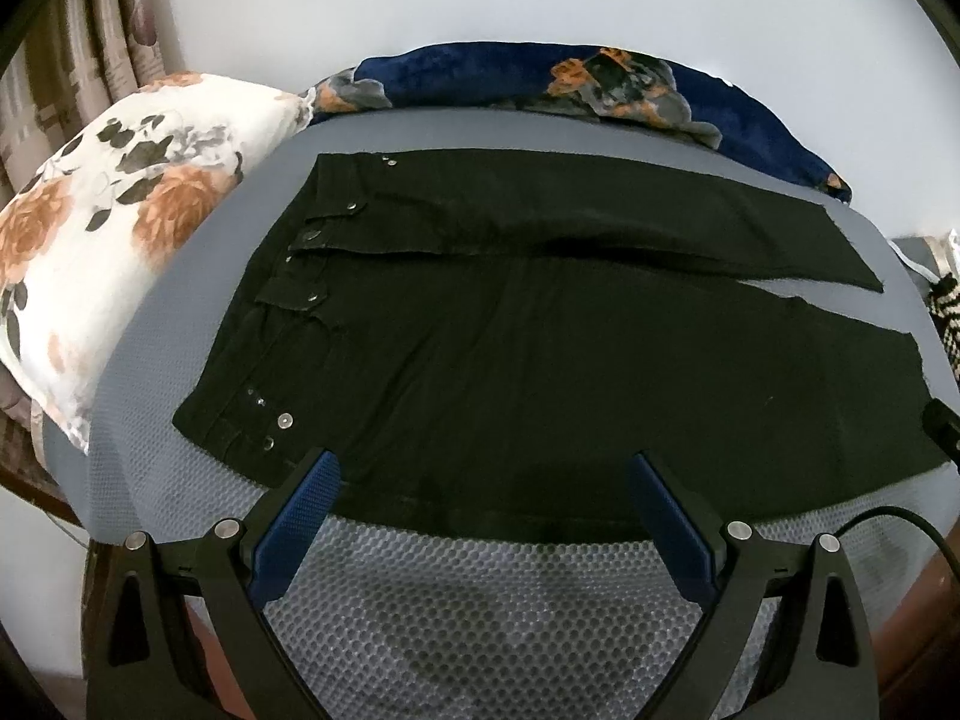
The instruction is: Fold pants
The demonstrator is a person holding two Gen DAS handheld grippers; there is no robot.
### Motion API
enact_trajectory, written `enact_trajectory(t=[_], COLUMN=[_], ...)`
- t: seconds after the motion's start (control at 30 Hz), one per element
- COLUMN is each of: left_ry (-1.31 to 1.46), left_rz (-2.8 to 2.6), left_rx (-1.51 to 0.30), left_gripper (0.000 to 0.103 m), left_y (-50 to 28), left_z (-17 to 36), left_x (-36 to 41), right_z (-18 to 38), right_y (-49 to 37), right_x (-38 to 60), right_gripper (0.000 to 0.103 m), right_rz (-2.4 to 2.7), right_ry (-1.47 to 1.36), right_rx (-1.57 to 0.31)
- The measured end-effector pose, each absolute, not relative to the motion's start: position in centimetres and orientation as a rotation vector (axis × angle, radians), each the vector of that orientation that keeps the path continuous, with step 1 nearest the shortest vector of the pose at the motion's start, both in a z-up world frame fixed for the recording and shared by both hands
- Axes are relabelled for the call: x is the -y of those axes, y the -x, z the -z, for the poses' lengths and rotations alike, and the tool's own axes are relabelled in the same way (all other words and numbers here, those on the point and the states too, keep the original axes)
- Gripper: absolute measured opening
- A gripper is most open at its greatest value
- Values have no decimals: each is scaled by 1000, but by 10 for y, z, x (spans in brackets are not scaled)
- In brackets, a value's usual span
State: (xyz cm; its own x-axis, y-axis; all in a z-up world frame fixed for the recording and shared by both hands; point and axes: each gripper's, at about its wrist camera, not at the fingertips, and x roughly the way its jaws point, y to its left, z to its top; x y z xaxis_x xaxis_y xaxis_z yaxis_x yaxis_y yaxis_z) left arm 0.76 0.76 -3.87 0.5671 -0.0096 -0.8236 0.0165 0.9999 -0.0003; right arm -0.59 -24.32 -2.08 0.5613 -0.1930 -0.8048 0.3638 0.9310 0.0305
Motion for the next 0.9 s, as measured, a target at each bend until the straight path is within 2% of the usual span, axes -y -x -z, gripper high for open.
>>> enact_trajectory(t=[0.9], left_ry=[-25], left_rz=[59], left_rx=[-956], left_gripper=[96], left_y=[-8], left_z=[38], left_x=[1], right_z=[28], right_y=[7], right_x=[247], right_gripper=[103], right_rz=[349], right_ry=[-188], right_rx=[-910])
